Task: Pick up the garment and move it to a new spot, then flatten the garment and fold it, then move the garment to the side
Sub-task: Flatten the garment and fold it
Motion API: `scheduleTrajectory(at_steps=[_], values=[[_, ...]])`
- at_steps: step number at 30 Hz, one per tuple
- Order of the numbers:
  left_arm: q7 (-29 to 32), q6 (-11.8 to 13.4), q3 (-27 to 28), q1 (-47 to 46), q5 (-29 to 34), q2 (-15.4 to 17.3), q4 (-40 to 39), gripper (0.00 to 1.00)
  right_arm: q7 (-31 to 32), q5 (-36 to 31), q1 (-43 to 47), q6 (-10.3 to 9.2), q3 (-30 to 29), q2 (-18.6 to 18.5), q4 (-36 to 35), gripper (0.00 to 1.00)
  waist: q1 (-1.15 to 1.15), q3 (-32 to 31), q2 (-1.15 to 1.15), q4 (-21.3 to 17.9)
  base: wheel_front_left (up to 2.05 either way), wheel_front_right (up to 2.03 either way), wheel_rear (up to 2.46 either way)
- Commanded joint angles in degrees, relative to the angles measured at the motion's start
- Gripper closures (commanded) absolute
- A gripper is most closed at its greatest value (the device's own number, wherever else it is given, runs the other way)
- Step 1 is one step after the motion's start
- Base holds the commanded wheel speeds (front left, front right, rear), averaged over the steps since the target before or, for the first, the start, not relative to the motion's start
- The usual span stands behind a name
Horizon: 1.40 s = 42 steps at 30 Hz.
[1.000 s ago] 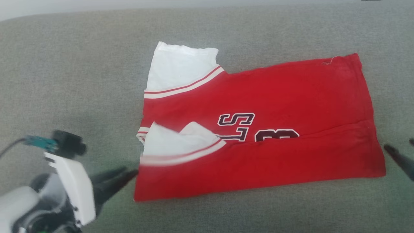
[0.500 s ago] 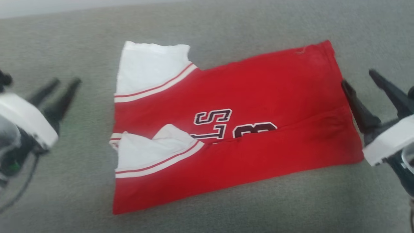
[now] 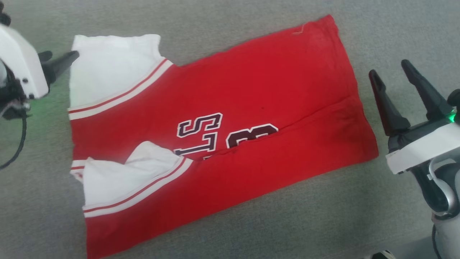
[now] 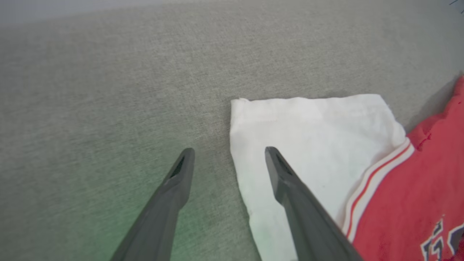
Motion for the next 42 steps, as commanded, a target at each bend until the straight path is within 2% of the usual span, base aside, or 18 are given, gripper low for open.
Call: scheduleTrajectory(at_steps=[1,6,11,12,13,15,19,26,36,40,41,42], values=[[2.8,-0.5,0.2,-2.0,-1.6,-0.8,1.2,0.0,-0.5,0.0,-0.5,0.0,0.4,0.4,0.2,0.0,0.0,0.9,0.0,-1.1,0.0,0.0,0.0],[9.5,-1.0,-2.1,-5.6,-0.2,-2.2,4.9,0.0,-1.2,0.6,-1.2,0.0,0.8,0.7,0.6,0.0,0.0,1.9,0.0,-2.3,0.0,0.0,0.0],[13.0,-1.5,-3.8,-6.8,0.4,-4.3,7.9,0.0,-1.5,0.8,-1.7,0.0,1.1,0.8,0.9,0.0,0.0,2.9,0.0,-2.9,0.0,0.0,0.0],[13.3,-1.6,-4.0,-6.8,0.3,-4.6,8.1,0.14,-1.4,0.8,-1.8,0.0,1.1,0.7,0.9,0.0,0.0,3.0,0.0,-2.9,0.0,0.0,0.0],[13.8,-1.7,-4.1,-6.8,0.0,-5.0,8.2,0.55,-1.3,0.9,-2.0,0.0,1.1,0.7,0.9,0.0,0.0,3.2,0.0,-2.9,0.0,0.0,0.0],[14.7,-2.0,-4.1,-6.8,-0.8,-5.6,8.2,1.0,-0.5,1.2,-2.9,0.0,1.2,0.2,1.0,0.0,0.0,3.4,0.0,-2.8,0.0,0.0,0.0],[14.7,-2.1,-4.2,-7.6,-1.0,-5.9,7.8,1.0,4.0,2.4,-6.9,0.0,3.1,-1.7,2.1,0.0,0.0,4.1,0.0,-2.3,0.0,0.0,0.0],[14.3,-2.2,-5.0,-9.9,-0.8,-7.3,4.2,1.0,19.7,8.0,-21.0,-0.02,8.8,-6.9,10.5,0.0,0.0,6.2,0.0,0.5,0.0,0.0,0.0],[13.2,-2.2,-6.7,-12.8,-0.6,-8.8,-0.9,1.0,39.7,14.2,-38.2,-0.01,14.5,-7.7,27.9,0.0,0.0,9.8,0.0,5.2,0.0,0.0,0.0],[12.4,-2.2,-7.4,-13.0,-1.3,-9.1,-2.6,1.0,43.2,15.6,-41.0,0.0,16.9,-7.7,31.4,0.0,0.0,10.4,0.0,6.4,0.0,0.0,0.0],[11.9,-2.2,-7.5,-12.9,-1.4,-9.2,-3.0,1.0,43.2,15.8,-41.1,0.0,17.5,-7.7,31.9,0.14,0.0,10.4,0.0,6.6,0.0,0.0,0.0],[11.4,-2.2,-7.4,-12.8,-1.8,-9.4,-3.2,1.0,42.9,16.0,-41.2,0.0,18.0,-7.8,32.3,0.51,0.0,10.3,0.0,6.9,0.0,0.0,0.0]])
